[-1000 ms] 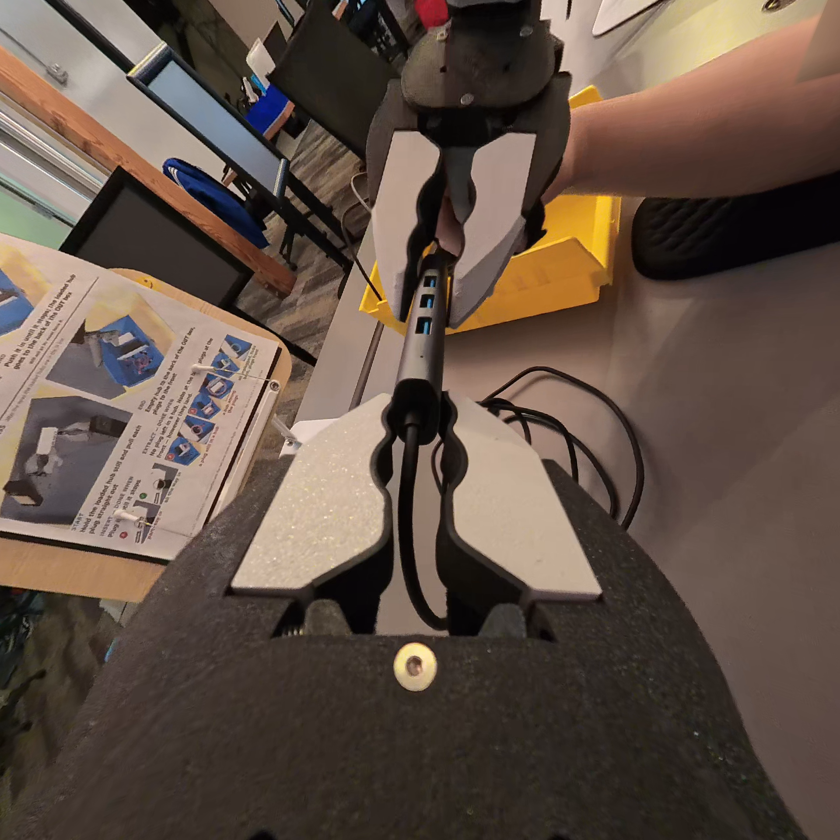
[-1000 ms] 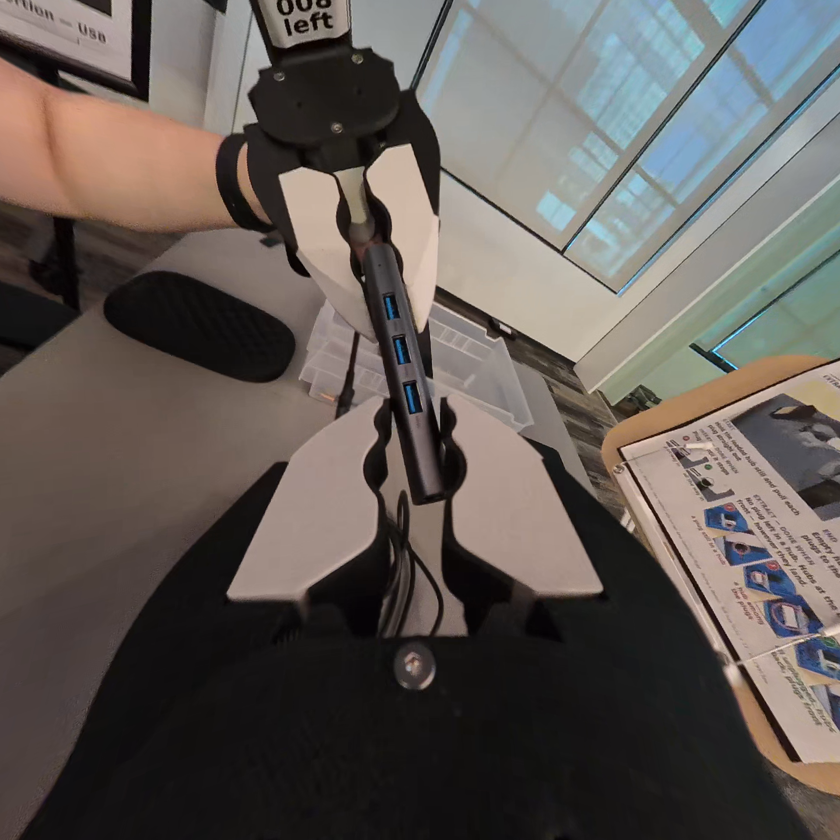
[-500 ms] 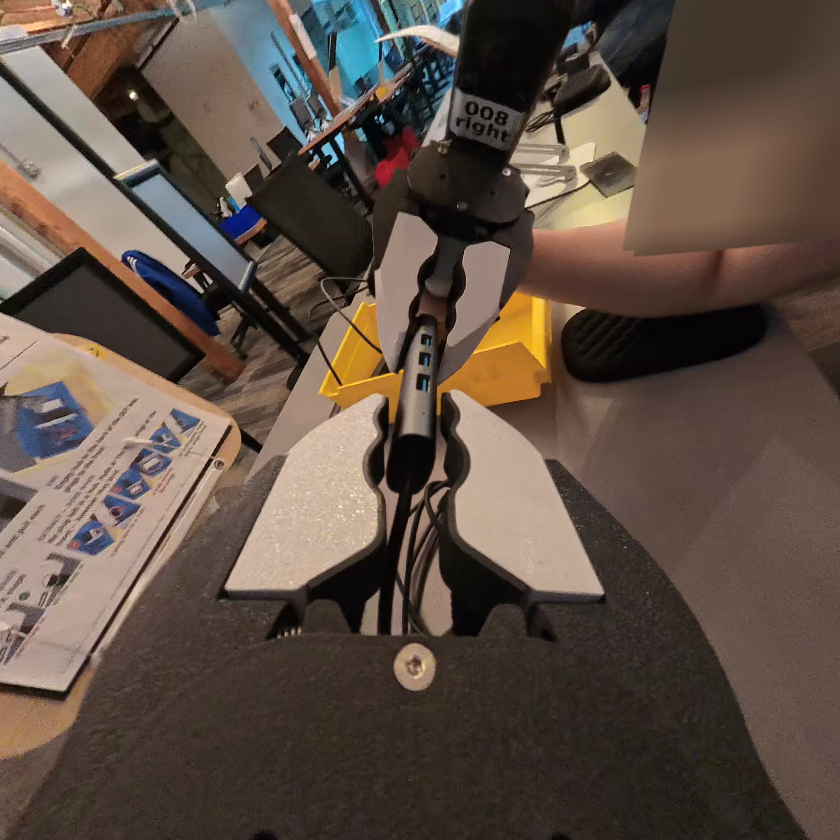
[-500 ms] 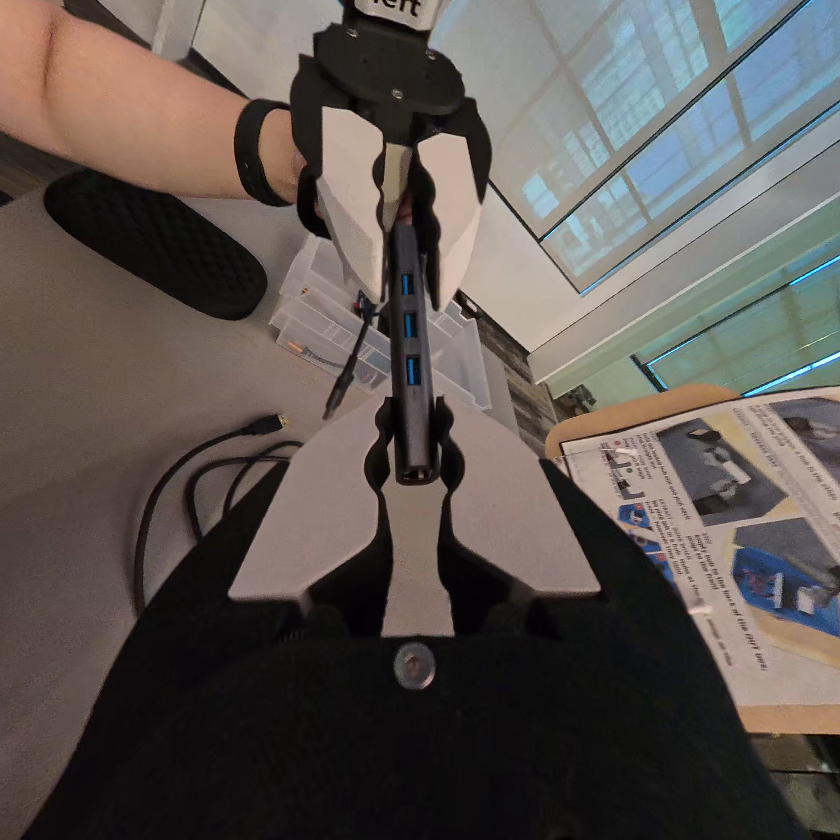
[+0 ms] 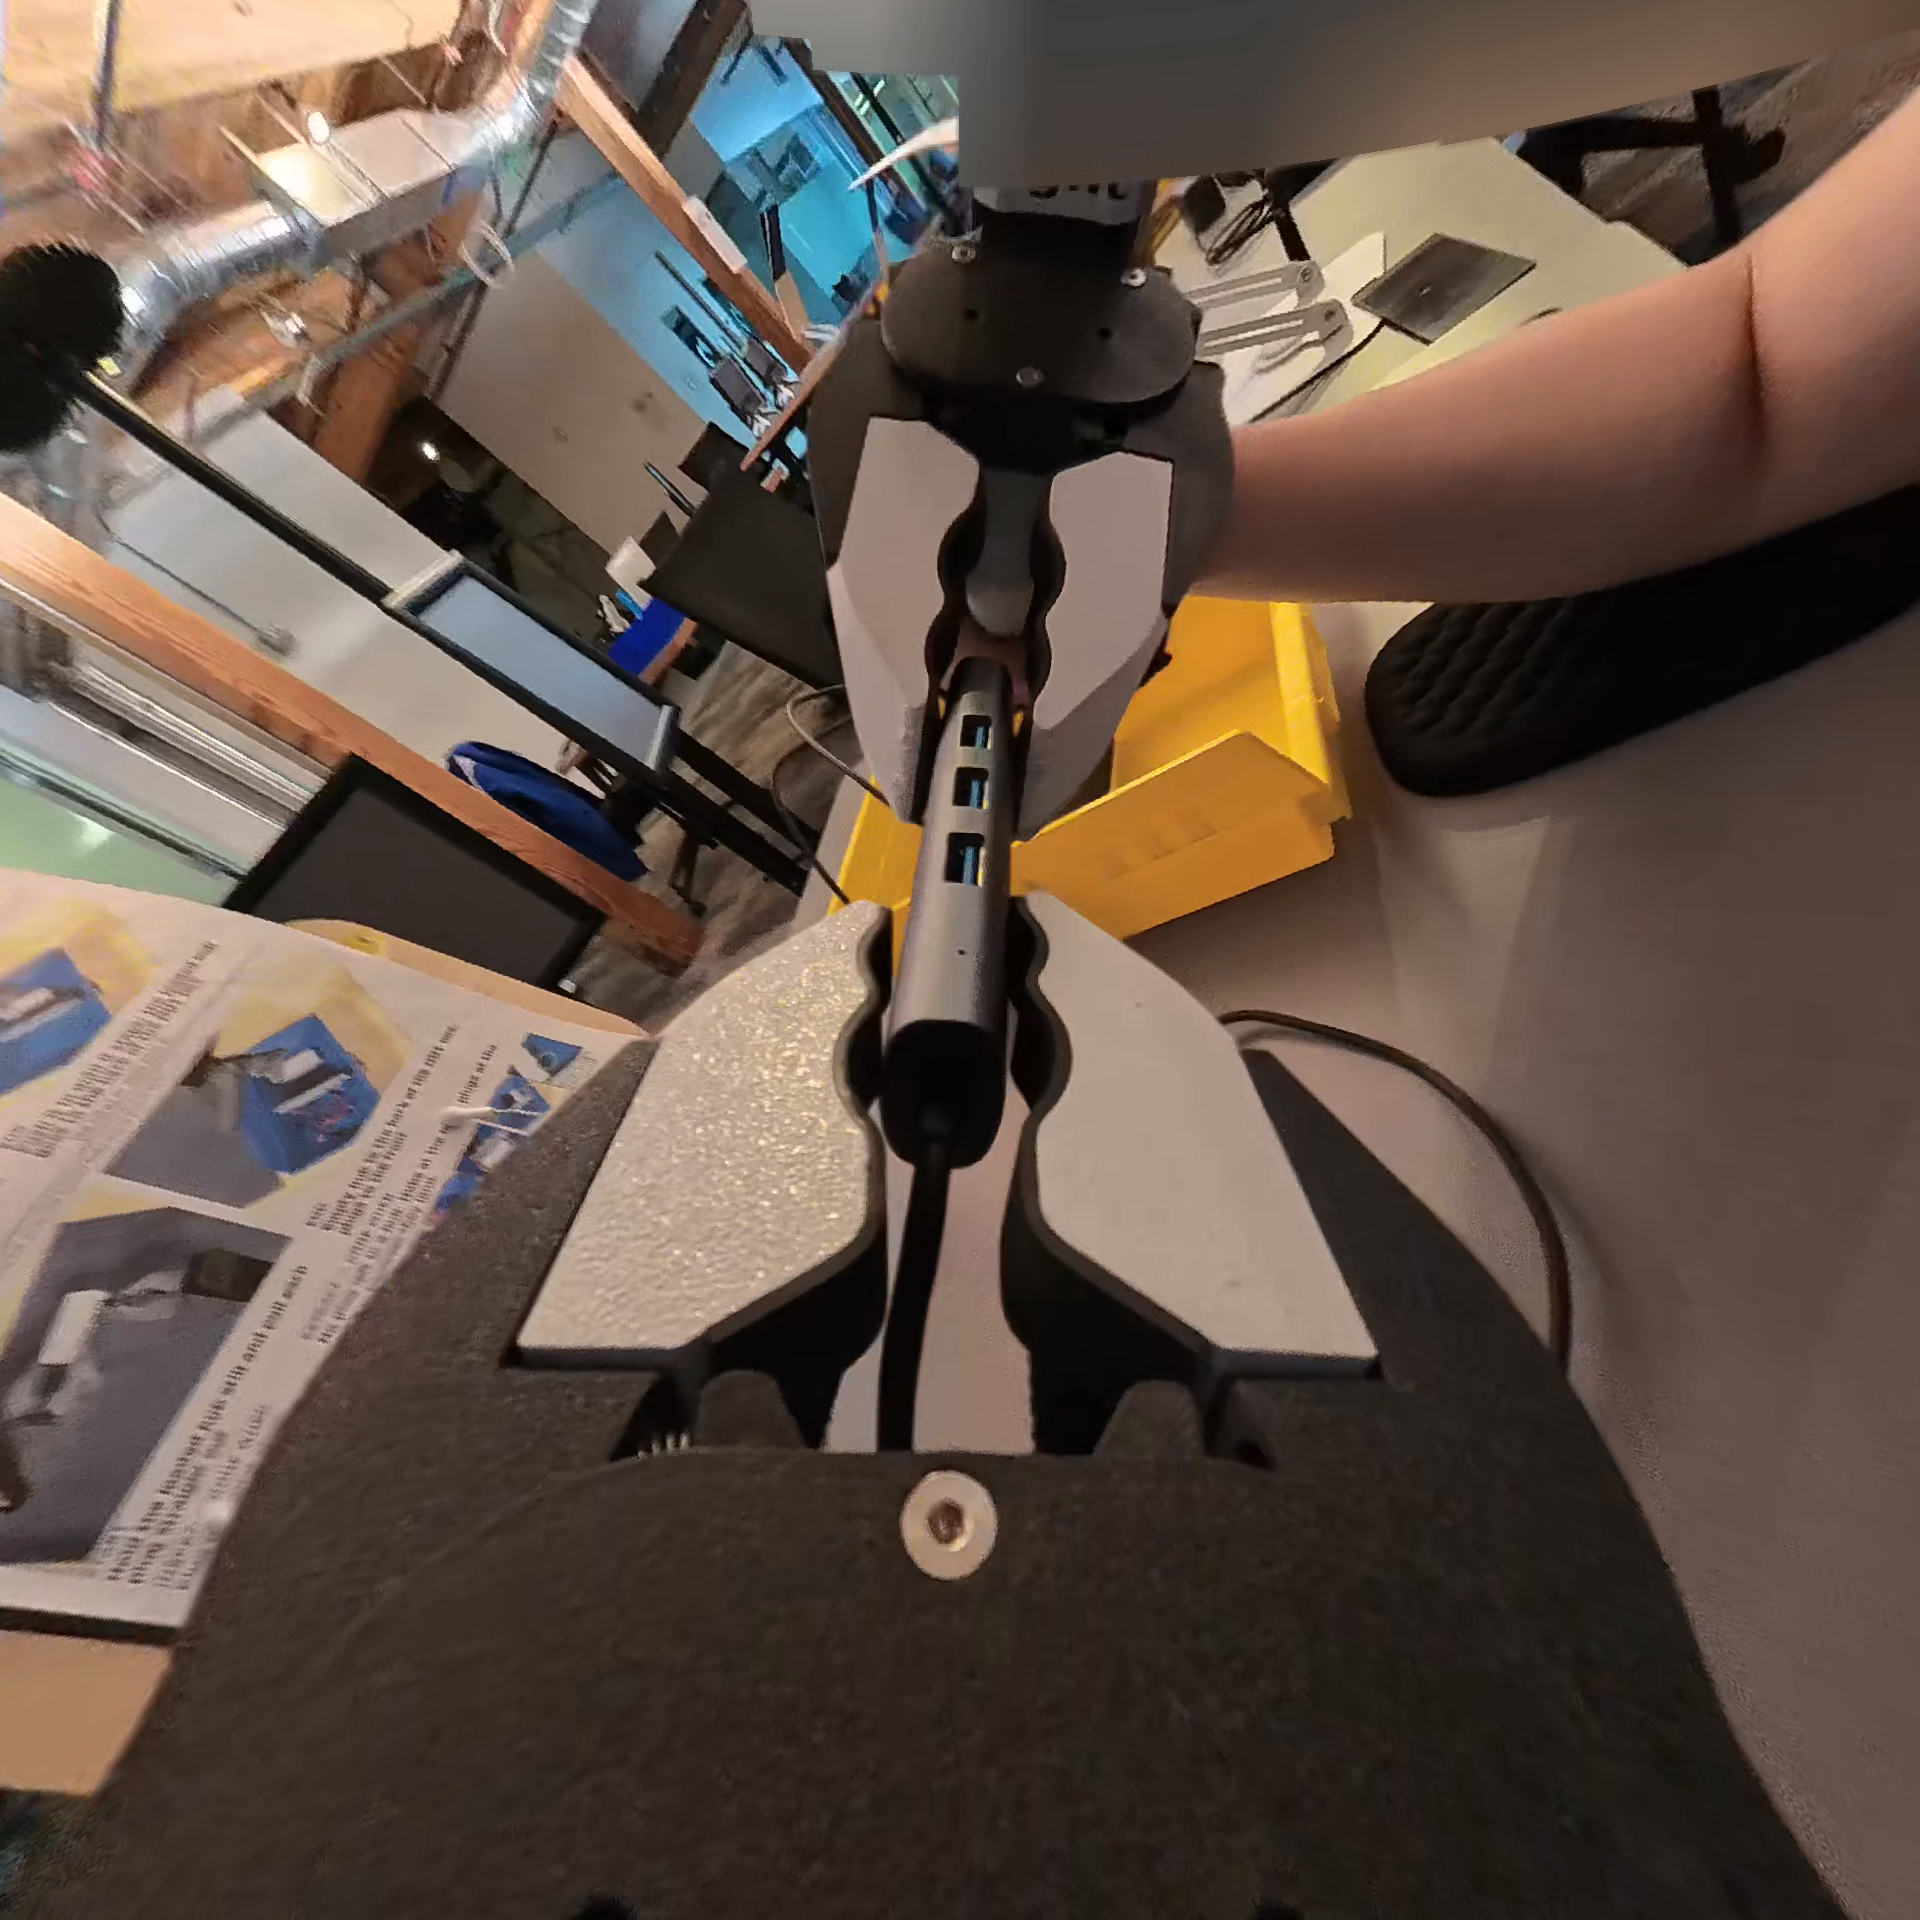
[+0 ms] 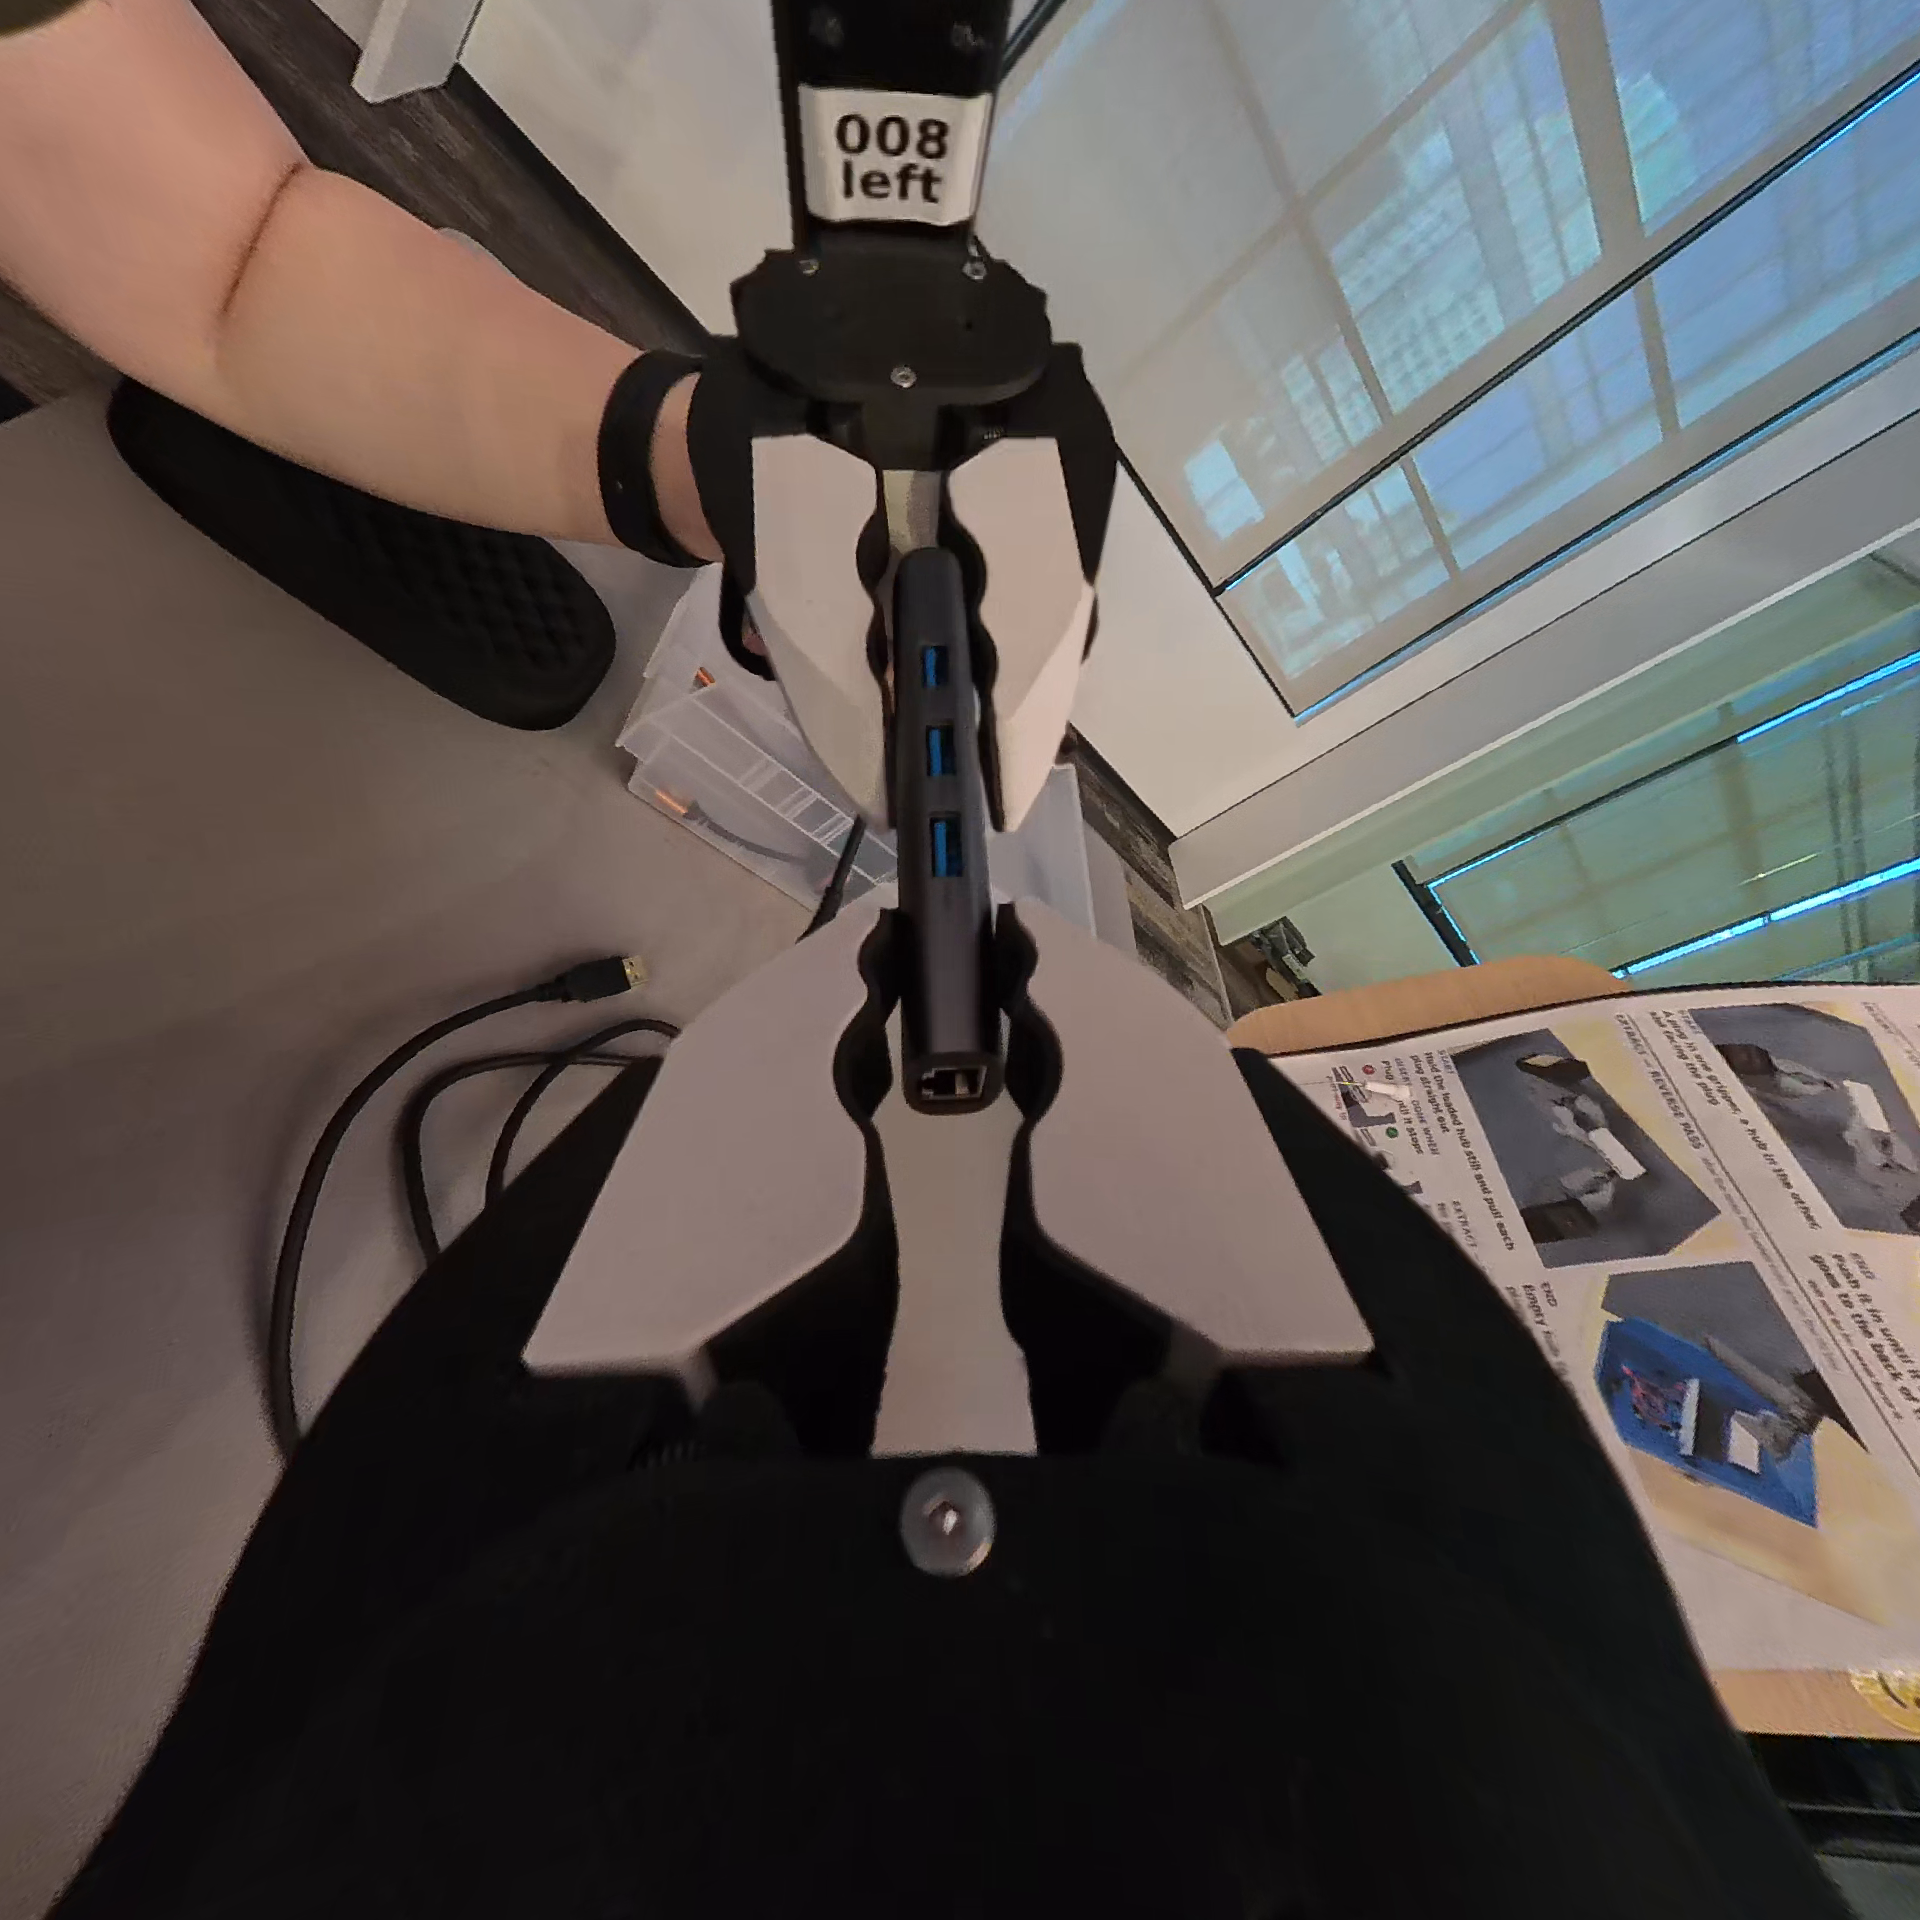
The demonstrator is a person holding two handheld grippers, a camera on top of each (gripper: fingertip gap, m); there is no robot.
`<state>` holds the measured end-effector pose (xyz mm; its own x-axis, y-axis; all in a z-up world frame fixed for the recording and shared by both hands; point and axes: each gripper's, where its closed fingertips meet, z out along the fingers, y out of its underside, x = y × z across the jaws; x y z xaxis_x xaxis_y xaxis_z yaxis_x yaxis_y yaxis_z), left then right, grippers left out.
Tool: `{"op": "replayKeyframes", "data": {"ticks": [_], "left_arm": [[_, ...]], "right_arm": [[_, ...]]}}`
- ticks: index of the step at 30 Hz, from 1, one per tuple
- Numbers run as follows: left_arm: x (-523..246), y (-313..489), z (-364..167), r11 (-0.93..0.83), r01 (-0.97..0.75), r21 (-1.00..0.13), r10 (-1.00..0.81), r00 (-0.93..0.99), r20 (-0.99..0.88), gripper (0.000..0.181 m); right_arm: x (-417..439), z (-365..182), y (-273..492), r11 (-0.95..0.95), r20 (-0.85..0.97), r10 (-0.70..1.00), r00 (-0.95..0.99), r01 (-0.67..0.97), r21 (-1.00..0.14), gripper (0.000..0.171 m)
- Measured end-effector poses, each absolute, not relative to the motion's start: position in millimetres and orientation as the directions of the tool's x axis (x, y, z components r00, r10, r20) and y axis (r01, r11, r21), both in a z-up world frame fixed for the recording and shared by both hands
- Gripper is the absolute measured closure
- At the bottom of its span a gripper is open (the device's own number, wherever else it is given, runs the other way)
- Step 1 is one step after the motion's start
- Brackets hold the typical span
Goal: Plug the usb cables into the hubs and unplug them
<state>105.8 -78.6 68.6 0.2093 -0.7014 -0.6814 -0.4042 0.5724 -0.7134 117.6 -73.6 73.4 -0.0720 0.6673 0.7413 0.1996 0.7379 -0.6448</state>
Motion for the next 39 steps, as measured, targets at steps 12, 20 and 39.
{"op": "replayKeyframes", "data": {"ticks": [12, 20, 39], "left_arm": [[107.8, -82.6, 66.2, 0.566, -0.352, -0.746, -0.732, 0.202, -0.651, 0.162], [108.4, -75.6, 61.3, 0.572, -0.398, -0.717, -0.709, 0.200, -0.677, 0.164], [99.0, -67.9, 57.4, 0.482, -0.362, -0.798, -0.792, 0.209, -0.574, 0.162]], "right_arm": [[115.7, 68.7, -75.9, 0.712, 0.708, 0.701, -0.087, 0.150, -0.686, 0.153], [113.8, 65.1, -68.9, 0.685, 0.681, 0.728, -0.081, 0.133, -0.716, 0.152], [107.3, 66.3, -67.6, 0.687, 0.688, 0.724, -0.046, 0.134, -0.715, 0.153]]}}
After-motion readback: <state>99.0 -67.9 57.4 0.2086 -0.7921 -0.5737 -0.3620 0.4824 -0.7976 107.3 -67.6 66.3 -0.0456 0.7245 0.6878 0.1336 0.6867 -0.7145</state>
